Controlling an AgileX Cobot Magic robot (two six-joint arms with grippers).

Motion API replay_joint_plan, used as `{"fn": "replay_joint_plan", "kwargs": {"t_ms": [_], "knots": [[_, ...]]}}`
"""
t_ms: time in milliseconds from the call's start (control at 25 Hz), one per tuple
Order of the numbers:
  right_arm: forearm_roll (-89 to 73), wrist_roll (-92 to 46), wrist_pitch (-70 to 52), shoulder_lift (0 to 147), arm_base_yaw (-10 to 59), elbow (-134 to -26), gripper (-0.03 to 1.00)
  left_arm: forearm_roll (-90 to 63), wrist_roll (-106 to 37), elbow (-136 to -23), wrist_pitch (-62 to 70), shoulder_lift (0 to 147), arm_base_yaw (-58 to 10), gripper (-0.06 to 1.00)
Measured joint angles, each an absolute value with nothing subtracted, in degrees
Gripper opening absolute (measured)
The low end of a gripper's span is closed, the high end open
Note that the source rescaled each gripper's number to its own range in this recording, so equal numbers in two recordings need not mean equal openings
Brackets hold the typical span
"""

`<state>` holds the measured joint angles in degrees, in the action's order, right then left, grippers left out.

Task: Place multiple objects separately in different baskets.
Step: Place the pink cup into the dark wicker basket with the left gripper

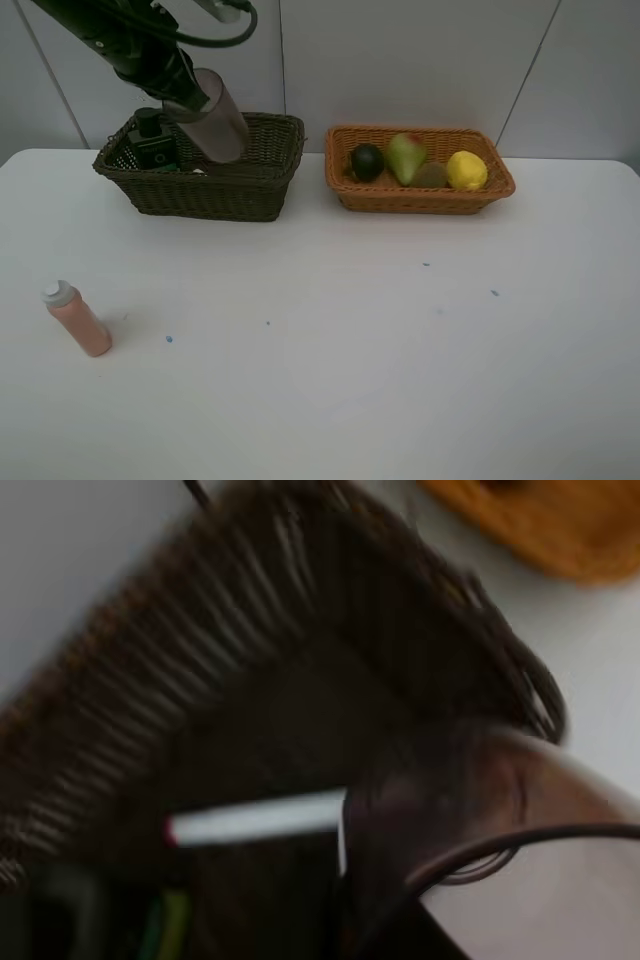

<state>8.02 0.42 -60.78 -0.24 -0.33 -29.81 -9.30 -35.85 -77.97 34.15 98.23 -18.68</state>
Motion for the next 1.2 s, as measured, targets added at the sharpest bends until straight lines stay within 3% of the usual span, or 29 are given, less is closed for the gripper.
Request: {"fn": "replay_joint_plan", "kwargs": {"t_ms": [280, 800, 1200], "knots": [[8.02, 0.42, -60.78, -0.24, -0.33, -29.81, 1.00, -9.42, -31.97, -82.76, 26.31, 103.39, -18.68, 0.00], [8.02, 0.42, -60.78, -0.24, -0.33, -29.81, 1.00, -10.18, -27.38, -100.74, 28.32, 123.36, -18.68, 0.00], [8.02, 0.42, -60.78, -0.24, -0.33, -29.81, 1.00, -9.34, -27.33, -104.37, 28.86, 131.60, -18.51, 0.00]]}}
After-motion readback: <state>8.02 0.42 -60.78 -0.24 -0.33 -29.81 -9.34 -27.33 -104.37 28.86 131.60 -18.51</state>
